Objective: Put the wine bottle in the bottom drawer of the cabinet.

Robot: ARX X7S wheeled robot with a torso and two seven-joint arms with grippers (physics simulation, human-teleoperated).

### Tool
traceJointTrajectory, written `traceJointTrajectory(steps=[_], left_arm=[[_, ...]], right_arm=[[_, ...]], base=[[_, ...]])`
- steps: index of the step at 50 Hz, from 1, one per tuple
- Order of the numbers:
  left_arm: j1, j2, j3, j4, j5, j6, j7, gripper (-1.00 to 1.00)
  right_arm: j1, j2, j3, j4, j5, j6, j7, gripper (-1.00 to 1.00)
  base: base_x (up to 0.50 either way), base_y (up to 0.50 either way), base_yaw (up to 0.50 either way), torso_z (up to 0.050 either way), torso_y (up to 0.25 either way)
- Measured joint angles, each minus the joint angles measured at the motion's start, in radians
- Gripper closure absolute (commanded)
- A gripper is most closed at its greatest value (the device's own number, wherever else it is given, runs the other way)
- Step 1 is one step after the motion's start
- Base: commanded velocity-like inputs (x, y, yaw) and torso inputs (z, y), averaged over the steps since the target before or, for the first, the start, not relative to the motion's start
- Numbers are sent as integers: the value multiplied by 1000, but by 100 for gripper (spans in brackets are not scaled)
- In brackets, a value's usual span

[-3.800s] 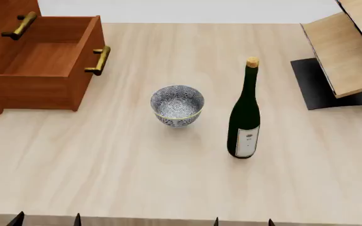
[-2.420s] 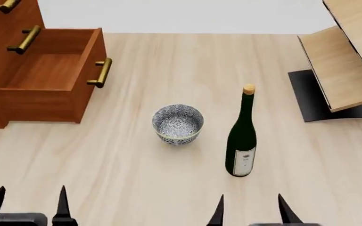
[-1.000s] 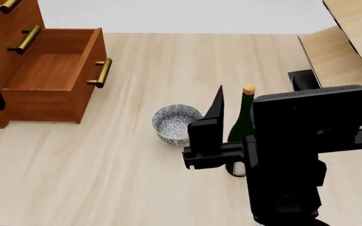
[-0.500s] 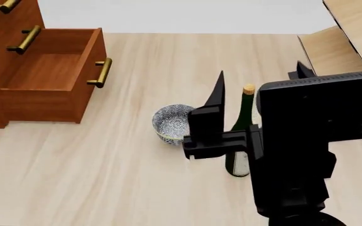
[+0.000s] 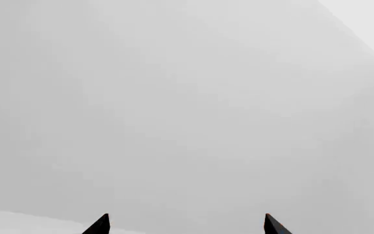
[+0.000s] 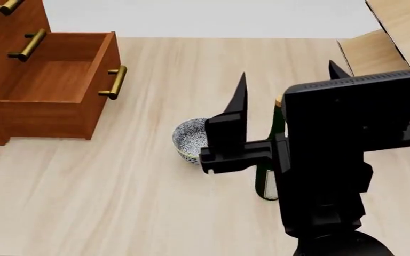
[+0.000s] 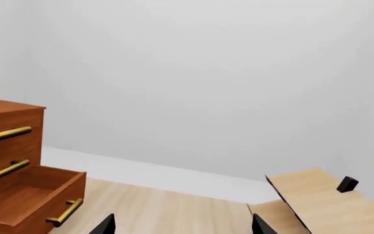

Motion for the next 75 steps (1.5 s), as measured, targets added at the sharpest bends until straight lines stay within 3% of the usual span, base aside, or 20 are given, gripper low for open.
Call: traceJointTrajectory(steps=[22,57,75], left_arm=[[-39,-12,-128,-43,48,169,-118,-100],[-40,-19,-132,-54,45,144,-117,-100],[-37,-25,-122,-55,48,129,-113,-100]], right_arm=[[20,1,1,-16,16,21,14,-100],[21,36,-46,-9,25,-1,32,-100],[22,37,-40,-12,38,2,37,-100]], base=[[0,0,0,0,0],[0,188,0,0,0],[0,266,0,48,0]])
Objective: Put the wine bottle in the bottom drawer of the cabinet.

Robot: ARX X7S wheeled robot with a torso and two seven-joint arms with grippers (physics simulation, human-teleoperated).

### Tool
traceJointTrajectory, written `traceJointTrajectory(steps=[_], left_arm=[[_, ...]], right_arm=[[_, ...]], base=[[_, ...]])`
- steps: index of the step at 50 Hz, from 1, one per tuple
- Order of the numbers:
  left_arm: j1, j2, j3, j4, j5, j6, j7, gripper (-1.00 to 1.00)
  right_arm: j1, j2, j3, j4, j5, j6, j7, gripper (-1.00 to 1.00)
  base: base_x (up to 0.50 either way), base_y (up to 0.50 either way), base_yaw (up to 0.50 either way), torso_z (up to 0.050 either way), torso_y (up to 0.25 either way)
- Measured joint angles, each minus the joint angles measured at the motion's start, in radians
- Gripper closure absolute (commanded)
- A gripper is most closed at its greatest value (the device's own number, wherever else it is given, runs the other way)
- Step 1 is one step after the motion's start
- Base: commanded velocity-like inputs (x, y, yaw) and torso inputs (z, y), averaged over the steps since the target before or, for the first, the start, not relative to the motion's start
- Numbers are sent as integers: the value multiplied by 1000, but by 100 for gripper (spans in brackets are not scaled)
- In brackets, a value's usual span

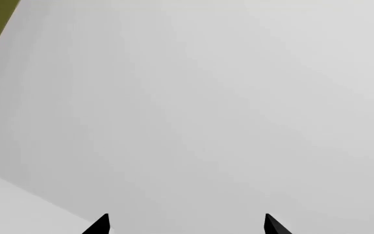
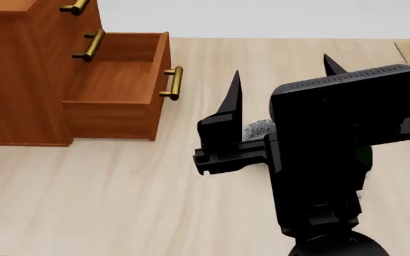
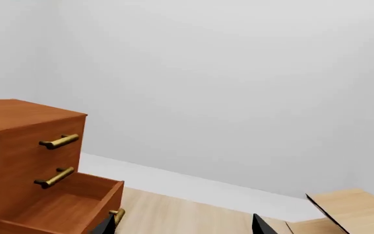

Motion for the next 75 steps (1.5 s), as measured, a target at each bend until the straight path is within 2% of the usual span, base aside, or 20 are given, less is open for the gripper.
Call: traceJointTrajectory(steps=[28,75], left_arm=[[9,-2,5,6,-6,8,11,-100],[15,-8,18,8,-3,8,13,-100]], right_arm=[[-6,-5,26,-3,29,-10,-1,-100],[-8,23,6,1,50,-25,18,-100]], base=[[30,27,0,3,0],[262,74,0,0,0]])
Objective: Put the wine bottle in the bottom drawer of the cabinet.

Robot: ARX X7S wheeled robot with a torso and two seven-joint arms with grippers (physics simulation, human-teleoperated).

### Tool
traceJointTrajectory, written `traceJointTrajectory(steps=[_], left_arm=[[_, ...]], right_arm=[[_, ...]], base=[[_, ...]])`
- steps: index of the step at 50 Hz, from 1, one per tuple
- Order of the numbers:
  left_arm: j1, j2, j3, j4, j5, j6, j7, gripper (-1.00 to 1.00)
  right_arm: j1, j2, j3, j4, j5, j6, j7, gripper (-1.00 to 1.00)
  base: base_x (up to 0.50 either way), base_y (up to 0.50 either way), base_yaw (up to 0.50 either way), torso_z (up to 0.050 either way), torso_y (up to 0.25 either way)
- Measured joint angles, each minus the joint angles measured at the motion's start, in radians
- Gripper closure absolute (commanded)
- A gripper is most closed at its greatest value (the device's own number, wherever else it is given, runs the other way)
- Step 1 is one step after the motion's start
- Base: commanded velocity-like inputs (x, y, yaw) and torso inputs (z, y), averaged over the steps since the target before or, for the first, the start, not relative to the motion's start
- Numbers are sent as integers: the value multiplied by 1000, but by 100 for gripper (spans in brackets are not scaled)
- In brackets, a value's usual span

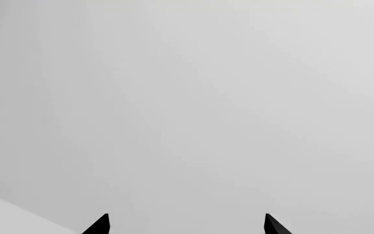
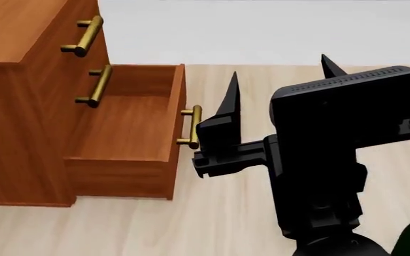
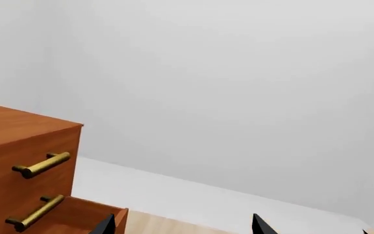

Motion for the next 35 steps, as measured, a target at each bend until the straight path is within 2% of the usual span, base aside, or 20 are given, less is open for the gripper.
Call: traceJointTrajectory(steps=[35], left_arm=[[1,-4,8,-2,1,-4,1,-100]], right_arm=[[-10,-5,36,-7,27,4,16,-100]], base=[[290,82,0,0,0]])
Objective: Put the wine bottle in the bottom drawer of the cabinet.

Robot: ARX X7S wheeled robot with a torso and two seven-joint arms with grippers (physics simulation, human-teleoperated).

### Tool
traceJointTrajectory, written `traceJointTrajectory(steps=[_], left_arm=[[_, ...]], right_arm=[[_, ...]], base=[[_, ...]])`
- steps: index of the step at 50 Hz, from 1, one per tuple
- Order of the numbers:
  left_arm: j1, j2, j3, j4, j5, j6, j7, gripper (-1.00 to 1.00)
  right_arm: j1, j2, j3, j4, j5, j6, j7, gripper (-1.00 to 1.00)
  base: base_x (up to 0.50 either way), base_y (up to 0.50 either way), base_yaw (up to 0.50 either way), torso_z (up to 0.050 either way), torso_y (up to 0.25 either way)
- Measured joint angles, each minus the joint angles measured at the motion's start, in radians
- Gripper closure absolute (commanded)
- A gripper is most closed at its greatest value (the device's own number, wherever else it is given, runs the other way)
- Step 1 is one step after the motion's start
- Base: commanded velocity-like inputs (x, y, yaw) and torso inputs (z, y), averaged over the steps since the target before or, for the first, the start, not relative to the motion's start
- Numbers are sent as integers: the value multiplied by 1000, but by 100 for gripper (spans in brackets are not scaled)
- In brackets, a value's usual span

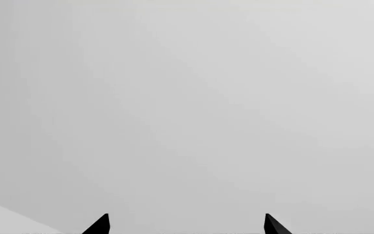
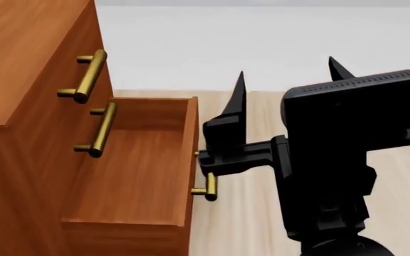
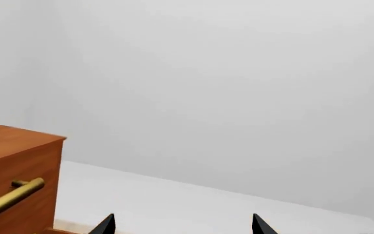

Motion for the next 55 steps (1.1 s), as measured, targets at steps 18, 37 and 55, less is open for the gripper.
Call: traceJointTrajectory(steps=[18,37,55], left_arm=[[1,0,0,-5,-2,2,0,-100],[3,-5,10,-5,4,-1,0,-100],[5,-5,11,-3,2,-1,1,-100]], right_arm=[[-19,-16,33,-39,25,27,16,-100],[-16,-25,68,-88,60,78,31,-100],[2,-24,80,-106,91,112,49,-100]], base=[[129,24,0,0,0],[0,0,0,0,-91],[0,0,0,0,-126]])
